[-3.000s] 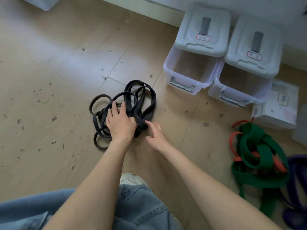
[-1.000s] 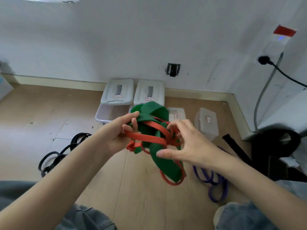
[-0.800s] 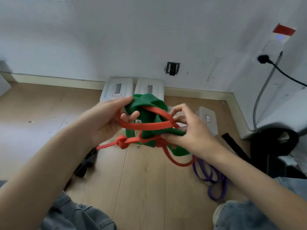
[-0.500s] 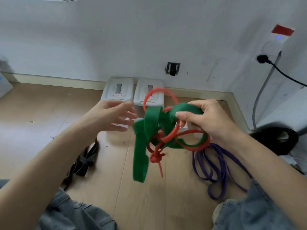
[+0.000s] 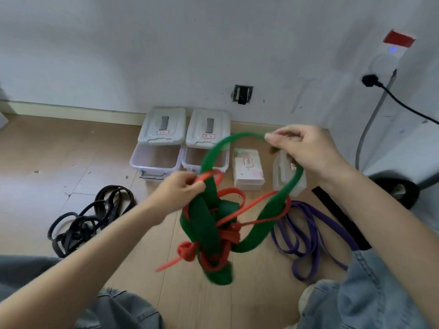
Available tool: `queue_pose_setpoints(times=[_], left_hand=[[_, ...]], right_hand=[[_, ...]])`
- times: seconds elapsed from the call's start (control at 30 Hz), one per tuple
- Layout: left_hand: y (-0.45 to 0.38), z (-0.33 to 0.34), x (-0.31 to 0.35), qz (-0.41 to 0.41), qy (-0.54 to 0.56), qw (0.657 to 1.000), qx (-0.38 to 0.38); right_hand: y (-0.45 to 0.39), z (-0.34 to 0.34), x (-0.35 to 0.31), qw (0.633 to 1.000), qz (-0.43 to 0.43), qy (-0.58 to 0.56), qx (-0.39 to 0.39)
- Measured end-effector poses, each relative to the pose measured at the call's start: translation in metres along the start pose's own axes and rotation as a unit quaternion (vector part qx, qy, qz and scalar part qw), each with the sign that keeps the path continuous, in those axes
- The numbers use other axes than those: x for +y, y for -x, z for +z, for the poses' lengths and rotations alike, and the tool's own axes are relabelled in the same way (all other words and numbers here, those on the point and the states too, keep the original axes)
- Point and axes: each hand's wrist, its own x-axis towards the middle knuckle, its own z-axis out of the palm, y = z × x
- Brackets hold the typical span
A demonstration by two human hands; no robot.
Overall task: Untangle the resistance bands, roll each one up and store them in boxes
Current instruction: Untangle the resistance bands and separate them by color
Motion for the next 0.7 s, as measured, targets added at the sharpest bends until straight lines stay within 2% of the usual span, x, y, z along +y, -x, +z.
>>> queue_pose_setpoints(times=[0.07,0.1,0.17,0.23,0.3,0.37,0.47,0.5,0.6,0.7], left_hand=[[0.002,-0.011,0.01,-0.028,0.073,0.996,0.049],[0.003,-0.016,0.014,-0.045,0.111,0.99,0.068],[0.008,-0.027,0.022,-0.069,0.162,0.98,0.092],[0.013,-0.034,0.03,-0.078,0.205,0.97,0.102],[0.018,-0.039,0.039,-0.077,0.269,0.956,0.089],[0.023,-0.041,0.044,-0.061,0.315,0.946,0.052],[0.028,-0.038,0.045,-0.006,0.328,0.944,-0.026],[0.029,-0.036,0.043,0.014,0.316,0.948,-0.035],[0.031,-0.038,0.04,0.046,0.242,0.969,-0.022],[0.03,-0.046,0.035,0.023,0.26,0.965,-0.039]], right_hand=[[-0.001,0.001,0.007,0.97,0.033,0.24,0.004],[0.003,0.003,0.006,0.961,0.011,0.275,-0.006],[0.015,0.01,-0.004,0.974,-0.059,0.194,-0.1],[0.03,0.025,-0.012,0.967,-0.064,0.092,-0.227],[0.038,0.043,-0.006,0.954,-0.051,0.066,-0.287],[0.041,0.058,0.002,0.961,-0.053,0.038,-0.267],[0.035,0.062,0.004,0.974,-0.02,-0.122,-0.188],[0.031,0.059,0.003,0.974,-0.019,-0.137,-0.178],[0.018,0.042,0.003,0.986,-0.058,-0.064,-0.141],[0.008,0.02,0.004,0.994,-0.059,-0.051,-0.07]])
